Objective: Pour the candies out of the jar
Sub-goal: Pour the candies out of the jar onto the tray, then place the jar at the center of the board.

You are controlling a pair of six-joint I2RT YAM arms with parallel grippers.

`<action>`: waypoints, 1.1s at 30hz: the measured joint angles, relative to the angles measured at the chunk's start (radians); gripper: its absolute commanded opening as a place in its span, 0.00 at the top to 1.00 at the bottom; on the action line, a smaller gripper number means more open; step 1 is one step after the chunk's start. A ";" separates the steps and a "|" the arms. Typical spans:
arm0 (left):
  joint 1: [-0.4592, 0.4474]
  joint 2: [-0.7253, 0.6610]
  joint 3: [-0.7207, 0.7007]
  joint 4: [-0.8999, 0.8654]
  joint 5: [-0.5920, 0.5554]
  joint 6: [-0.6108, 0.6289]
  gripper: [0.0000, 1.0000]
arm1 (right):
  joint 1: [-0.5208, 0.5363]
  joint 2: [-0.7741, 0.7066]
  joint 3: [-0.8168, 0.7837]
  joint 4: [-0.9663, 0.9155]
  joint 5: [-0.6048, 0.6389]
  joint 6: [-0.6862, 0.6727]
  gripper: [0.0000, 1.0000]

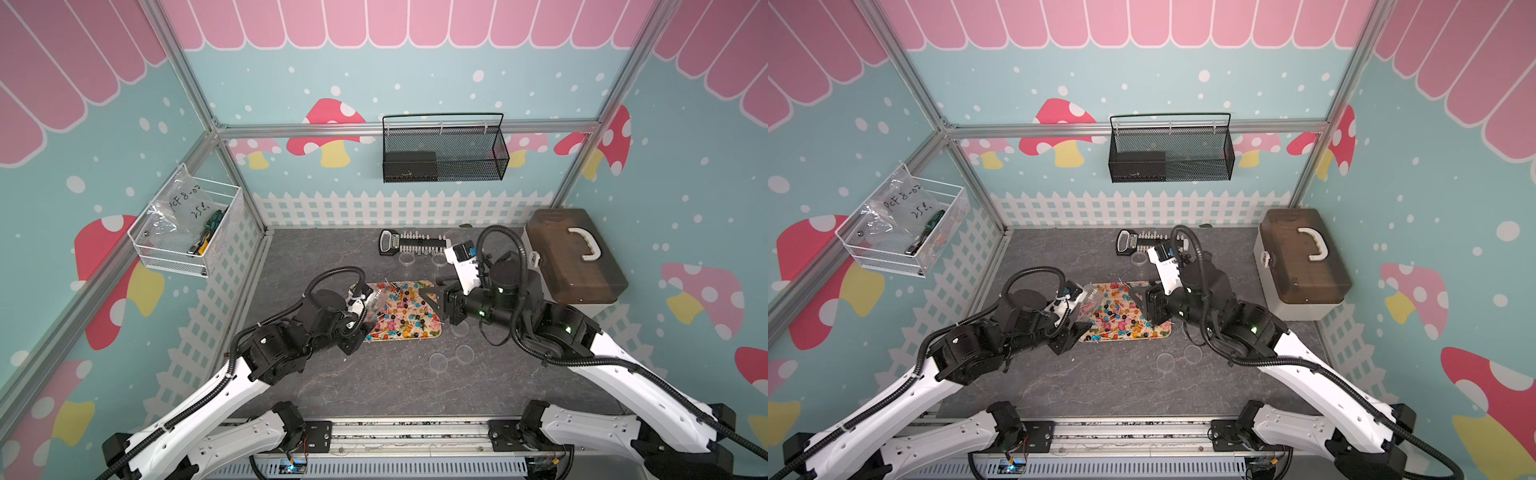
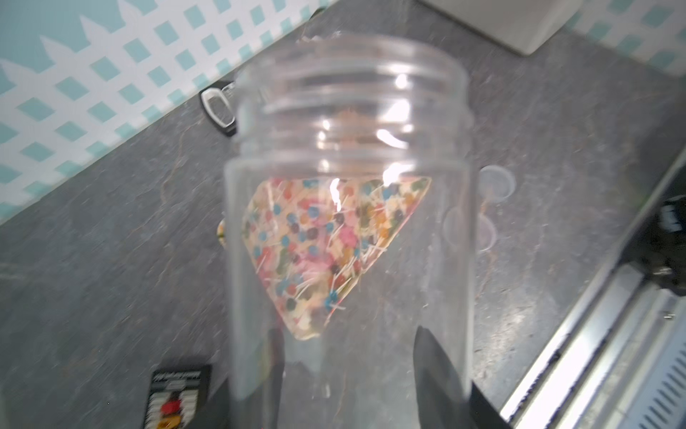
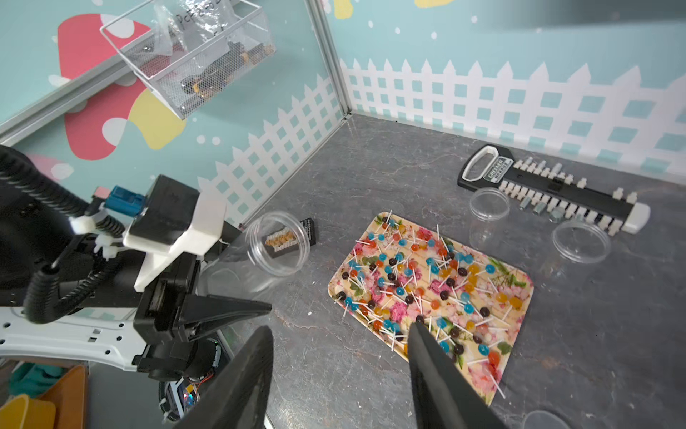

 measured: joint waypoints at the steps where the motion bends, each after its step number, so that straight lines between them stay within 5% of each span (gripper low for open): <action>1: 0.004 -0.029 -0.026 0.027 0.040 -0.003 0.56 | -0.003 0.037 0.056 -0.022 -0.023 -0.022 0.44; 10: 0.005 -0.175 -0.138 0.172 0.239 0.010 0.56 | -0.039 0.274 0.338 -0.197 -0.280 -0.181 0.52; 33: 0.005 -0.144 -0.153 0.216 0.286 0.067 0.55 | -0.041 0.398 0.351 -0.328 -0.518 -0.302 0.86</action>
